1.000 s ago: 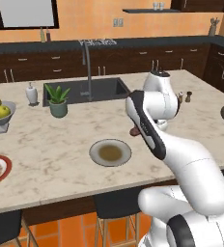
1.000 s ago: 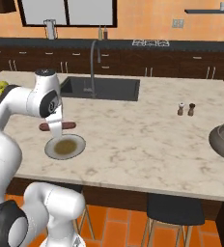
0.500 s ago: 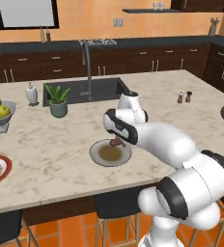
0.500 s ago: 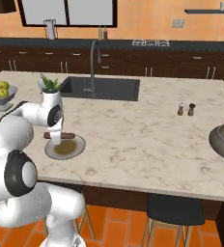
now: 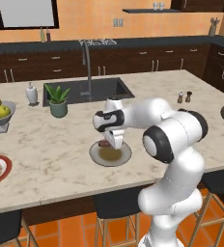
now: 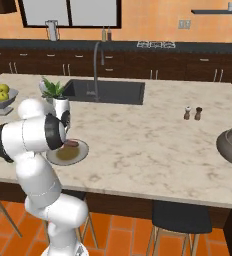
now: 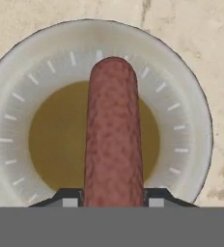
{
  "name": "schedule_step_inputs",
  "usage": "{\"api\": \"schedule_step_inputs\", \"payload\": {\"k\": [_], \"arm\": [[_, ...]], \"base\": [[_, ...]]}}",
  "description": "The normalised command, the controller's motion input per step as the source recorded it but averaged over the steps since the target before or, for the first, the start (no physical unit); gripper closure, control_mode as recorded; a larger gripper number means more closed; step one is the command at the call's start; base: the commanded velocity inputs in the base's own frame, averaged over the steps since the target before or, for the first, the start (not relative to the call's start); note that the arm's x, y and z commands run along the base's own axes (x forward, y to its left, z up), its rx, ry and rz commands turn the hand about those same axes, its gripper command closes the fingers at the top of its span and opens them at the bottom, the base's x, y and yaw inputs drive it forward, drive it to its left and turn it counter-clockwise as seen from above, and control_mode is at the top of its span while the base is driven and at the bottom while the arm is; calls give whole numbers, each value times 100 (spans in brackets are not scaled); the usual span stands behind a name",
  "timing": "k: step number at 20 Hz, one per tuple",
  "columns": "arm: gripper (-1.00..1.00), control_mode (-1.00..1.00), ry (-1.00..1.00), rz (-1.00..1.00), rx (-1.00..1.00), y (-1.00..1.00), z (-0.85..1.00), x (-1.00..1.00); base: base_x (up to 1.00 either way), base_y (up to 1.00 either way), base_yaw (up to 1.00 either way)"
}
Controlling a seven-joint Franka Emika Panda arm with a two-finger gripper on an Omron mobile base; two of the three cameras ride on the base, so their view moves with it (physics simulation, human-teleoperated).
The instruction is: Place one bun and one sausage from the bowl on each plate.
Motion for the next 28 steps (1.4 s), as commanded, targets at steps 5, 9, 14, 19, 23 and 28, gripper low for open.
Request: {"api": "schedule_step_inputs", "payload": {"k": [5,9,14,19,23,28], "arm": [[100,-100,10,-8,-6,23,-55,56],[-100,-100,0,-7,-8,0,-44,31],[-100,-100,0,-4,-4,-9,-18,11],[-100,-100,-8,0,2,-26,34,-47],[-100,-100,-24,0,9,-30,93,-91],[-100,-100,-29,0,15,-50,100,-100]], "base": [[0,0,0],[0,0,0],[0,0,0],[0,0,0],[0,0,0],[0,0,0]]}}
